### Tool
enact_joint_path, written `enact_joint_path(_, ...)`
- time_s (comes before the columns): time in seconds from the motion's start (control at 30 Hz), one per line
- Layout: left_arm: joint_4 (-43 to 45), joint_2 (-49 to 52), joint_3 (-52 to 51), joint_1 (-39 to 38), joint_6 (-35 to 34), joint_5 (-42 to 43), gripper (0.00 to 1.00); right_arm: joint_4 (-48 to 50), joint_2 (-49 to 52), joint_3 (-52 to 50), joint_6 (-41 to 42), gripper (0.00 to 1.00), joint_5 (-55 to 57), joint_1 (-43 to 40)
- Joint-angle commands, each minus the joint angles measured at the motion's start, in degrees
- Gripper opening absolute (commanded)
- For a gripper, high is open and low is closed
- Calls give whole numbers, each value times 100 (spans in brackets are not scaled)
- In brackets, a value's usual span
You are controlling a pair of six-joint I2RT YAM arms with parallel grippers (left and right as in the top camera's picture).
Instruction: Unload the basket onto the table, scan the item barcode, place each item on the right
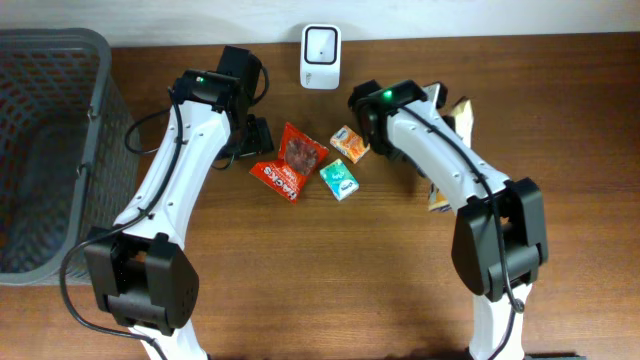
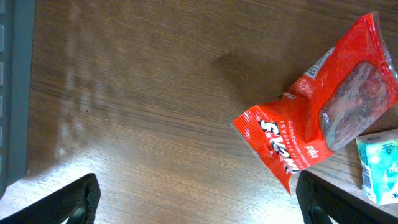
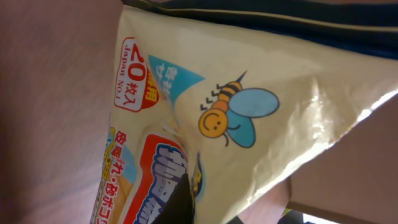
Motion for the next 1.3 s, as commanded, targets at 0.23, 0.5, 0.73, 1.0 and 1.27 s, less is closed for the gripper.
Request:
enact_joint_path(0.23, -4, 9, -13, 24, 70, 17, 99, 1965, -28, -1388, -636, 4, 844, -1099)
enact_joint_path(0.5, -4, 9, -13, 24, 70, 17, 99, 2885, -26, -1386, -833, 29, -1740, 160)
enact_joint_path(0.73, -4, 9, -13, -9, 70, 20, 99, 2210, -203, -299, -833, 87, -3075, 291)
enact_joint_path(1.0, -4, 9, -13, 31, 70, 20, 99, 1010, -192, -149, -1952, 9, -6089, -1491)
enact_joint_path(1.27, -4, 9, -13, 35, 70, 20, 99, 2240, -216, -1847, -1906, 4, -7219, -1257)
